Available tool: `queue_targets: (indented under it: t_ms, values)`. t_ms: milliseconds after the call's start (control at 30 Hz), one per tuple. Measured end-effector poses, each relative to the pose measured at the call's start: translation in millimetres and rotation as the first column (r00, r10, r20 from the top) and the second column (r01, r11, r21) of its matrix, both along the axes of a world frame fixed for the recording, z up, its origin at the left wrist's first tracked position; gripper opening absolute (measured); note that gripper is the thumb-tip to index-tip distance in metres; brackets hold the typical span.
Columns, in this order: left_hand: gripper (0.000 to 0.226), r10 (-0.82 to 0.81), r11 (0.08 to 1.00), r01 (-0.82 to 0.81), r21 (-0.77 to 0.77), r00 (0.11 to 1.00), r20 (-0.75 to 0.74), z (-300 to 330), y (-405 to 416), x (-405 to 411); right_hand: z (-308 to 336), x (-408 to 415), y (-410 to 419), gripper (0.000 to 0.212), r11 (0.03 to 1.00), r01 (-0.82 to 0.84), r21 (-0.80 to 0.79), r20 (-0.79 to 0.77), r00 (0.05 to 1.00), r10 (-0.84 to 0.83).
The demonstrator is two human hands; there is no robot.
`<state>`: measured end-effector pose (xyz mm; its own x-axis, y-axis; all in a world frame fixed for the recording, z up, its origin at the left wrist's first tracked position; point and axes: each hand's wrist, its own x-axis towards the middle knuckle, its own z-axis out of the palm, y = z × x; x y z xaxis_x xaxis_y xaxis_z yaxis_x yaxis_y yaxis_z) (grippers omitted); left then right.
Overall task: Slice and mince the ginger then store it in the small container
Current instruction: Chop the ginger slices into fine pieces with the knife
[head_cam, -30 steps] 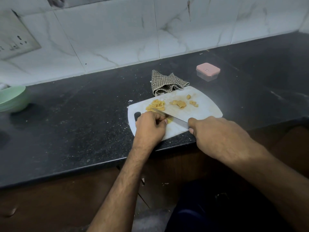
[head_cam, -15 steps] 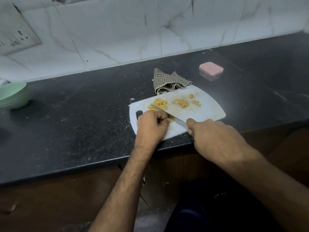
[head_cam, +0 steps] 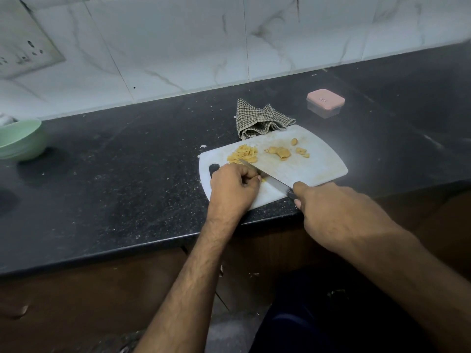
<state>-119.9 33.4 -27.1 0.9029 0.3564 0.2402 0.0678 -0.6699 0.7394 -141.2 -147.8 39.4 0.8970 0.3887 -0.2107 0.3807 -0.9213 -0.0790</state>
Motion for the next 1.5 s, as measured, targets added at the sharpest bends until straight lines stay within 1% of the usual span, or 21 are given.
queue_targets:
  t_ms: [100,367,400,500,567,667,800,867,933,1033,1133,1233,1367,1500]
  values:
    - [0.014,0.007,1.0,-0.007,0.002,1.0,0.0,-2,2,0,-5,3,4,0.015,1.0,-0.013,0.022,0.034,0.999,0.013]
    - [0.012,0.007,1.0,-0.007,-0.011,1.0,-0.017,1,-3,-1,-8,7,0,0.006,0.997,-0.037,0.07,0.101,0.994,0.03]
    - [0.013,0.01,1.0,-0.01,-0.01,1.0,-0.013,1,-2,0,-6,6,-2,0.004,0.997,-0.033,0.068,0.099,0.995,0.026]
    - [0.015,0.028,1.0,-0.028,-0.001,1.0,-0.009,1,1,-1,2,2,-7,0.012,0.998,-0.02,0.062,0.071,0.997,0.016]
    - [0.017,0.03,1.0,-0.03,0.001,1.0,-0.007,0,1,-1,5,-1,-10,0.014,0.998,-0.023,0.054,0.055,0.998,0.02]
    - [0.018,0.018,1.0,-0.017,0.005,1.0,-0.006,1,-2,-1,9,-5,-13,0.012,1.0,-0.015,0.027,0.012,1.0,0.014]
    - [0.02,0.009,1.0,-0.009,0.027,1.0,0.003,2,-2,-1,12,-7,-9,0.007,1.0,-0.002,0.03,-0.047,0.999,0.004]
    - [0.02,0.007,0.999,-0.007,0.04,1.0,0.009,1,-1,-1,11,-6,-6,0.009,1.0,0.0,0.027,-0.071,0.997,0.002]
    - [0.02,0.004,0.999,-0.004,0.045,1.0,0.01,1,-1,-1,10,-4,-5,0.012,1.0,0.002,0.027,-0.066,0.998,-0.001]
    - [0.02,0.003,0.999,-0.003,0.048,1.0,0.009,-2,-1,0,4,1,-2,0.01,0.999,-0.002,0.043,-0.038,0.999,0.004]
    - [0.025,0.004,1.0,-0.004,0.031,1.0,0.005,-4,-2,0,-1,3,-2,0.01,0.998,-0.02,0.056,-0.006,1.0,0.02]
    - [0.028,0.004,1.0,-0.004,0.019,1.0,0.006,-2,-2,1,0,2,-4,0.005,0.997,-0.033,0.069,0.018,0.999,0.031]
    - [0.024,0.016,1.0,-0.016,0.004,1.0,0.008,-3,0,1,5,-2,-8,0.011,0.996,-0.018,0.087,-0.034,0.999,0.021]
    - [0.026,0.016,1.0,-0.016,0.019,1.0,0.005,-3,-1,2,11,-6,-11,0.011,0.999,0.0,0.041,-0.06,0.998,0.002]
